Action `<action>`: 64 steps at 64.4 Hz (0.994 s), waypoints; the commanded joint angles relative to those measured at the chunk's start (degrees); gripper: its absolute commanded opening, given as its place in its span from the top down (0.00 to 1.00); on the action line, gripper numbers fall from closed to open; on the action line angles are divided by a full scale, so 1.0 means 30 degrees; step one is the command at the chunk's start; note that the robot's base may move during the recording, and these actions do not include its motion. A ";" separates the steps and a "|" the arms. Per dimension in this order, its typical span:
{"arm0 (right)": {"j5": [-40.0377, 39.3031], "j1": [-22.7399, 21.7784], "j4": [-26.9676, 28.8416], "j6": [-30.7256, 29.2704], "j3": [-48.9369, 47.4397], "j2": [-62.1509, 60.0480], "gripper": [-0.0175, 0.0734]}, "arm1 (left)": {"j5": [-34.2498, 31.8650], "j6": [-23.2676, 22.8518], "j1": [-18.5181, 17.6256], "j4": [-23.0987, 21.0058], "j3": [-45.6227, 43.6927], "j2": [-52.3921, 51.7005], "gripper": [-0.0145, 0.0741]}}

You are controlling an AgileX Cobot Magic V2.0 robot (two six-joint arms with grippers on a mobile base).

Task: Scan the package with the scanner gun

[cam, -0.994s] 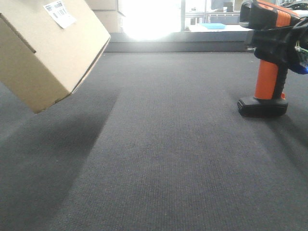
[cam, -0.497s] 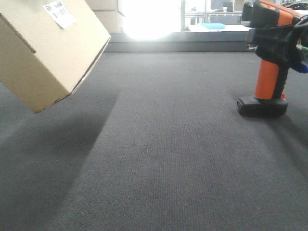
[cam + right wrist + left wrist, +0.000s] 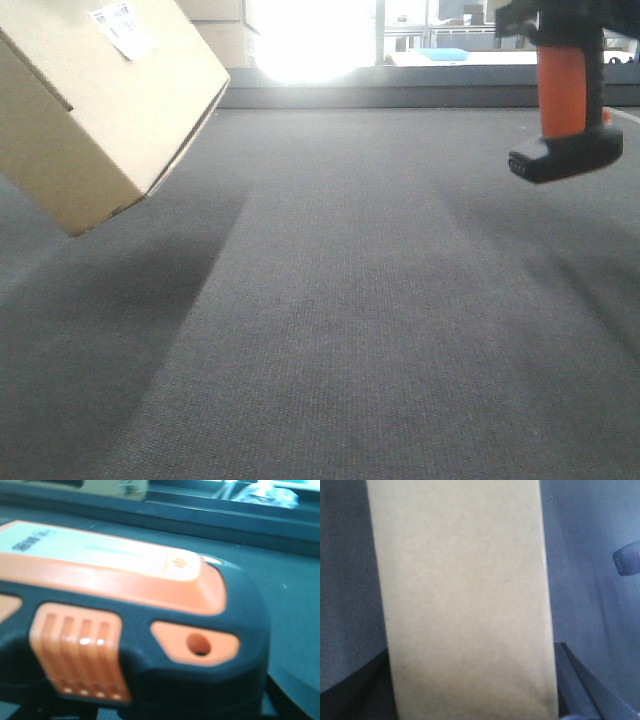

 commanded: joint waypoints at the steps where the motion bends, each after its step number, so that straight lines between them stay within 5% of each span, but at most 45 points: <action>1: 0.0829 0.0012 -0.1685 -0.0224 -0.0944 -0.0678 0.98 | -0.0138 0.0101 -0.0004 -0.0270 -0.0065 -0.0248 0.96; 22: 0.3970 0.0012 -0.4942 -0.0224 -0.3055 -0.0891 0.98 | -0.0169 -0.0103 -0.0004 -0.0312 -0.0065 -0.0248 0.96; 64: 0.4127 0.0012 -0.4864 -0.0224 -0.3319 -0.0891 0.98 | 0.0142 -0.0105 -0.0004 -0.0312 -0.0065 -0.0248 0.96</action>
